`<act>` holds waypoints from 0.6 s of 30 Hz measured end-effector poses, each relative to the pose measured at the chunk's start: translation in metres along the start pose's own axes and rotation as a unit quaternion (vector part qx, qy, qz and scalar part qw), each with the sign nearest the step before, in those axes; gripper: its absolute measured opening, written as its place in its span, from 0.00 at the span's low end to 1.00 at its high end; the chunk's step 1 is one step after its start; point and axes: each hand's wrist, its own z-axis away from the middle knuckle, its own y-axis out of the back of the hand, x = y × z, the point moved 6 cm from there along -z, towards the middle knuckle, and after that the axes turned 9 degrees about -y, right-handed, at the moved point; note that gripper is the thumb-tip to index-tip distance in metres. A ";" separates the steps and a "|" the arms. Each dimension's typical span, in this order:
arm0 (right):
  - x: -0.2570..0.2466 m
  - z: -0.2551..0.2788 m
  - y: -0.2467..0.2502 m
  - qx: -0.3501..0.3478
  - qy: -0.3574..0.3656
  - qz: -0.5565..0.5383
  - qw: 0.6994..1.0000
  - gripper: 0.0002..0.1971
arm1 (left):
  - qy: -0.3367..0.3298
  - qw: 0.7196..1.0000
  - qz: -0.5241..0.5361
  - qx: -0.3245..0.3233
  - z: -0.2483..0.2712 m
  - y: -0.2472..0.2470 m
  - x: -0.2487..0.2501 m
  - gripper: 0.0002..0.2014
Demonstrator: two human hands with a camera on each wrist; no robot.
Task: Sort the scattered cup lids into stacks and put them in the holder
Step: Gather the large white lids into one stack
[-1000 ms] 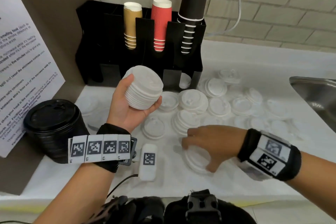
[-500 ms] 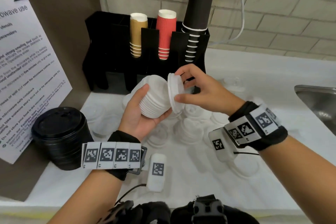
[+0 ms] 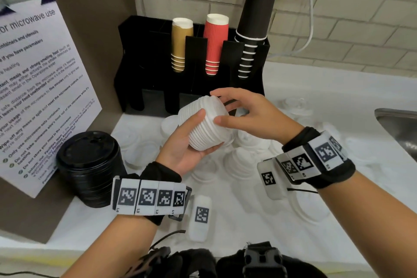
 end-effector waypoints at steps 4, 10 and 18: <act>-0.005 -0.001 0.000 0.012 0.024 0.043 0.999 0.30 | 0.003 1.000 0.008 -0.011 -0.001 -0.002 -0.002 0.22; -0.011 -0.006 -0.001 0.043 0.062 0.095 0.993 0.25 | 0.013 0.999 -0.034 -0.014 0.001 -0.004 0.002 0.26; -0.007 -0.003 -0.002 0.036 0.068 0.113 0.991 0.20 | -0.019 0.999 -0.024 0.032 0.003 0.014 0.011 0.28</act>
